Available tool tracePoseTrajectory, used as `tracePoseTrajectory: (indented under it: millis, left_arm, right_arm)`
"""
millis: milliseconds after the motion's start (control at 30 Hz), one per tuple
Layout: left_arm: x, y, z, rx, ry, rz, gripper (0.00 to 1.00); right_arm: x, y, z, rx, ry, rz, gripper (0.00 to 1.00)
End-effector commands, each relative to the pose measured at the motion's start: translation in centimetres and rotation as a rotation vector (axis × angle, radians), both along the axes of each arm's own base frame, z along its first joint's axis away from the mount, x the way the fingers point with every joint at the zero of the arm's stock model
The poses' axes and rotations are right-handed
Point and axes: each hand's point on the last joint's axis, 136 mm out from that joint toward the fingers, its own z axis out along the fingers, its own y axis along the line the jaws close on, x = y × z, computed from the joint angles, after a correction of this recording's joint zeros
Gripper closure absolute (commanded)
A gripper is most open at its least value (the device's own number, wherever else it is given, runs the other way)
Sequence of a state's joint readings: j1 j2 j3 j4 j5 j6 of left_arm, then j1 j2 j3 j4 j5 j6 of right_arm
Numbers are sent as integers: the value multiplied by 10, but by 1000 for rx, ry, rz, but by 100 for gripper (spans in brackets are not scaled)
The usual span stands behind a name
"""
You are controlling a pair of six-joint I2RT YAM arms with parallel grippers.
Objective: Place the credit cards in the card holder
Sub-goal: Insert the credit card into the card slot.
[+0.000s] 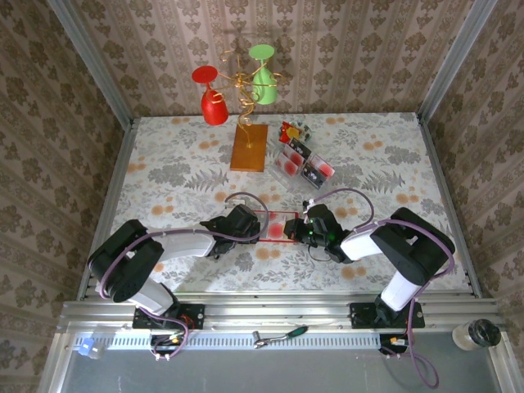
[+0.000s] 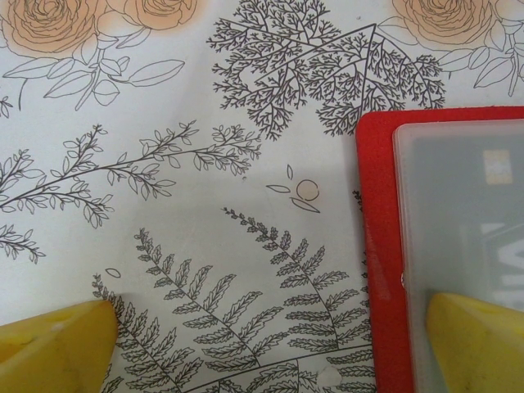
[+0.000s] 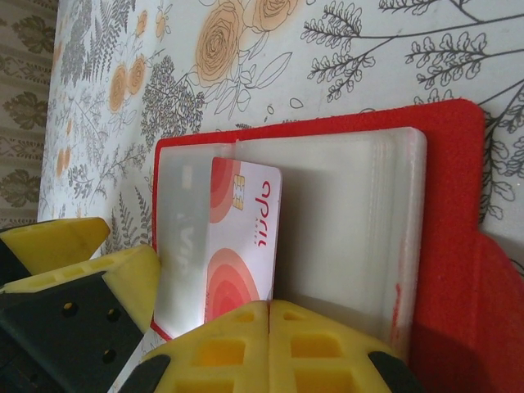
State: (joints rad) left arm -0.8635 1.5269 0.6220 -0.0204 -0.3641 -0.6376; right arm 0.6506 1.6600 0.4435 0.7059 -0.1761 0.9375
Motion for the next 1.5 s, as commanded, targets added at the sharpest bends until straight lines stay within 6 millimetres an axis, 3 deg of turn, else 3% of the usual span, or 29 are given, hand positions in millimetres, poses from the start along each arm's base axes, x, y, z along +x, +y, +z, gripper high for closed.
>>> tracePoseTrajectory:
  millis: [0,567,900,1167,1267,1367,1467]
  left_arm:
    - [-13,15,-11,52,42,10,2]
    - [-13,14,-11,50,41,11,2]
    - [-13,15,-11,48,41,9,2]
    - [-12,14,-10,40,37,13,2]
    - [-12,13,-9,34,35,13,2]
    - [-12,13,-9,34,34,13,2]
    - [-12,14,-8,32,31,14,2]
  right_arm:
    - [-10,-3,-8,-43,18,31,100]
    - [-9,9,-11,-63,68,93,100]
    - [-11,23,-25,-96,148,175,100]
    - [1,23,6,-148,138,243,60]
    - [8,17,15,-162,136,238,55]
    - [13,11,18,-192,139,229,62]
    - [16,11,19,-214,145,235,85]
